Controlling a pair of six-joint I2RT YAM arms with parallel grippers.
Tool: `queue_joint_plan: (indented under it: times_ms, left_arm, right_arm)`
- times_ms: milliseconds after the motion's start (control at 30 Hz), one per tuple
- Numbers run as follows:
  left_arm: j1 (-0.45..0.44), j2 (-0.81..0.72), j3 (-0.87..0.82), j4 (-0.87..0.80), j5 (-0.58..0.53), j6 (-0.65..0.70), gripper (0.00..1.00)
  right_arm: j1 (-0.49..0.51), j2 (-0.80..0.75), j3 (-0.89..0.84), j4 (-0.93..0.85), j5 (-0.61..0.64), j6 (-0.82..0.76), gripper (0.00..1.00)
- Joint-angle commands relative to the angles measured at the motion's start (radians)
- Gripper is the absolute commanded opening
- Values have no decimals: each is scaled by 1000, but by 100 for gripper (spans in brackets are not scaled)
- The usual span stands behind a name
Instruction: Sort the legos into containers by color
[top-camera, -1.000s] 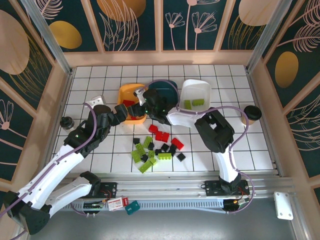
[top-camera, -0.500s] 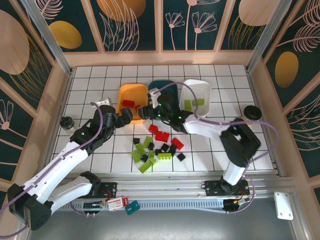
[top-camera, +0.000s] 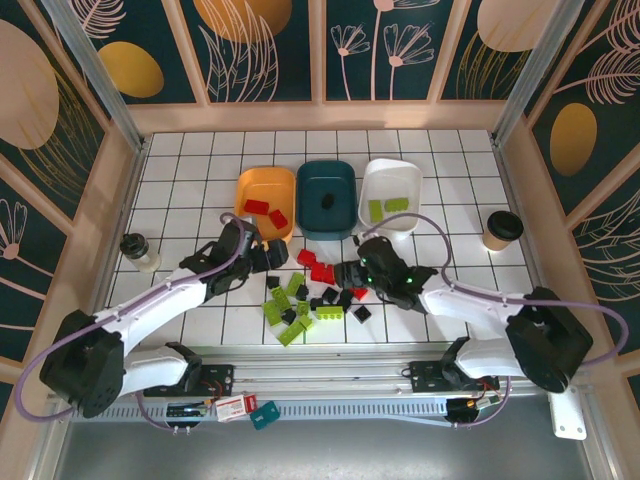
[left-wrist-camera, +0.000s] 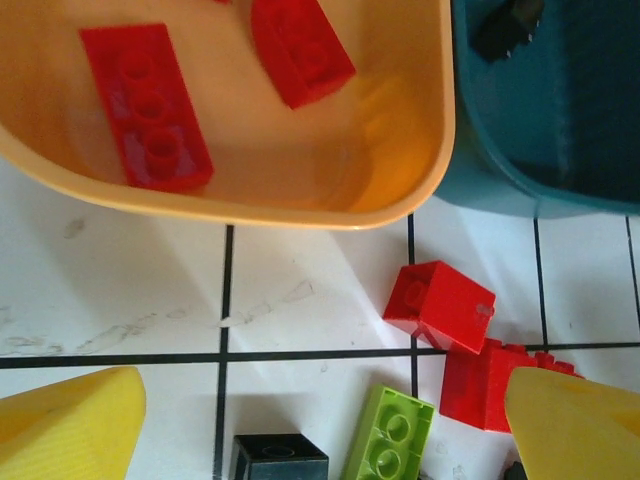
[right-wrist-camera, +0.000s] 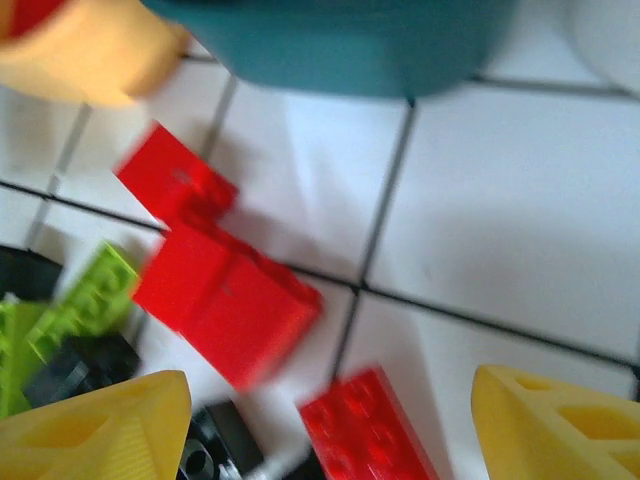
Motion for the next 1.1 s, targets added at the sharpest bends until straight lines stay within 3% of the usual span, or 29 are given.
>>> queue_joint_plan:
  times_ms: [0, 133, 267, 500, 700, 867, 1067]
  left_arm:
    - [-16, 22, -14, 28, 12, 3, 93]
    - [-15, 31, -47, 50, 7, -10, 96]
    - [-16, 51, -53, 86, 11, -19, 98]
    - [-15, 85, -42, 106, 25, -19, 98]
    - [-15, 62, -42, 88, 11, -12, 98]
    - [-15, 3, -39, 41, -59, -7, 99]
    - [-15, -125, -10, -80, -305, -19, 99]
  right_arm:
    - [7, -112, -37, -138, 29, 68, 73]
    - [45, -222, -76, -270, 1, 134, 70]
    - [118, -239, -102, -322, -38, 214, 68]
    - [243, -58, -57, -376, 59, 231, 68]
    - [268, 47, 5, -390, 128, 191, 65]
    - [272, 84, 19, -367, 130, 161, 54]
    - [269, 36, 21, -394, 155, 177, 31]
